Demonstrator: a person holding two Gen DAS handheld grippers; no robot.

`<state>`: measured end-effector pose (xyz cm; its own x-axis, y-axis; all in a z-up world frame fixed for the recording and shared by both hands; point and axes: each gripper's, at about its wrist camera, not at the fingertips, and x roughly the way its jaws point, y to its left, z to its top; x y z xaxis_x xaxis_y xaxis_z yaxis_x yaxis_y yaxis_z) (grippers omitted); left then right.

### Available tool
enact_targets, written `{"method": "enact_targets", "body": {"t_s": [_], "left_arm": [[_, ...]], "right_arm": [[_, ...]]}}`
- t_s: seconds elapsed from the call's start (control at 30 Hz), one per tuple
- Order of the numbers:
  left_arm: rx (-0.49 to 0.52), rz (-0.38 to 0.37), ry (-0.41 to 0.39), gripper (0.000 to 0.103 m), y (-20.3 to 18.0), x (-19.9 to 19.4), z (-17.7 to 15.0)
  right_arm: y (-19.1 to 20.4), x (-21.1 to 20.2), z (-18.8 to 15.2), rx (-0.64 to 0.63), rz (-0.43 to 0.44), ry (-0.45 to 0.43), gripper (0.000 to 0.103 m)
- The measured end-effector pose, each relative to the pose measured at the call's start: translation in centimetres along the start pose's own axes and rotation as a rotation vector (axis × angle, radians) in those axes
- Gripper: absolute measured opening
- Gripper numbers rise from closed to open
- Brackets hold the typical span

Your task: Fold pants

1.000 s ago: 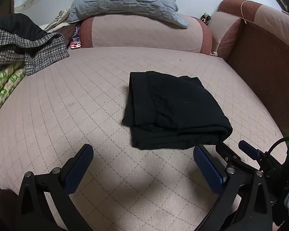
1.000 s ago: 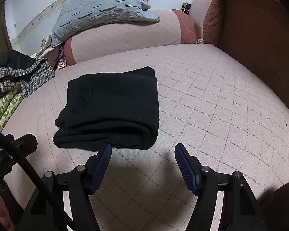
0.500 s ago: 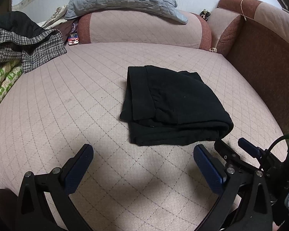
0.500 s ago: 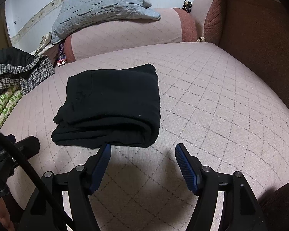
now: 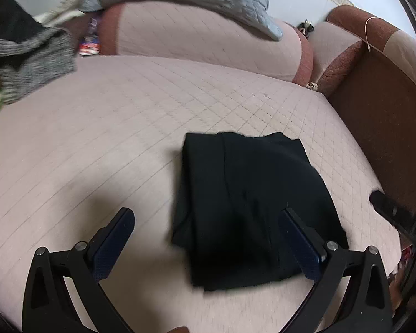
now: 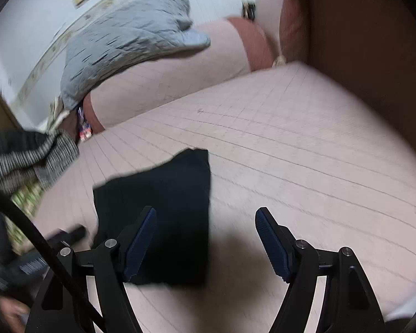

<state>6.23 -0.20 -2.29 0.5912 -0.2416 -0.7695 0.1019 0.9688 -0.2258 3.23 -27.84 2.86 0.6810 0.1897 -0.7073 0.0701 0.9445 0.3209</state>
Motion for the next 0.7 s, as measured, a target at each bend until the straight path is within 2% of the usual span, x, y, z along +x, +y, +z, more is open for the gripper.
{"method": "enact_targets", "body": {"t_s": [0.1, 0.2, 0.3, 0.4, 0.5, 0.53, 0.57, 0.6, 0.63, 0.67, 0.7], "left_arm": [[-0.045, -0.025, 0.057, 0.103, 1.1, 3.6, 1.3], [-0.099, -0.042, 0.126, 0.103, 2.3, 6.6, 1.3], [-0.063, -0.035, 0.085, 0.103, 1.8, 6.5, 0.5], [0.015, -0.001, 0.067, 0.103, 0.9, 6.6, -0.5], [-0.005, 0.033, 0.070, 0.103, 0.3, 6.6, -0.7], [-0.026, 0.015, 0.072, 0.100, 0.1, 6.5, -0.5], [-0.046, -0.021, 0.066, 0.081, 0.2, 6.3, -0.3], [-0.054, -0.065, 0.068, 0.065, 0.2, 6.2, 0.1], [-0.056, -0.067, 0.077, 0.062, 0.1, 6.2, 0.4], [-0.063, -0.083, 0.083, 0.054, 0.2, 6.1, 0.7], [-0.065, -0.095, 0.084, 0.050, 0.2, 6.0, 0.8]], "right_arm": [[-0.7, 4.9, 2.8, 0.007, 0.056, 0.101, 0.078], [-1.9, 9.1, 3.1, 0.096, 0.127, 0.202, 0.078], [-2.3, 11.8, 2.3, 0.141, 0.195, 0.275, 0.078], [-2.1, 13.0, 2.2, 0.130, 0.244, 0.277, 0.078], [-1.5, 14.2, 2.4, 0.131, 0.284, 0.291, 0.078], [-1.1, 14.7, 2.6, 0.124, 0.286, 0.298, 0.073], [-0.7, 15.0, 2.8, 0.114, 0.282, 0.307, 0.068], [-0.3, 15.1, 2.9, 0.099, 0.280, 0.318, 0.051], [0.1, 15.2, 2.9, 0.085, 0.294, 0.331, 0.034], [0.1, 15.0, 2.9, 0.082, 0.301, 0.332, 0.030], [0.4, 14.6, 3.1, 0.072, 0.302, 0.324, 0.026]]}}
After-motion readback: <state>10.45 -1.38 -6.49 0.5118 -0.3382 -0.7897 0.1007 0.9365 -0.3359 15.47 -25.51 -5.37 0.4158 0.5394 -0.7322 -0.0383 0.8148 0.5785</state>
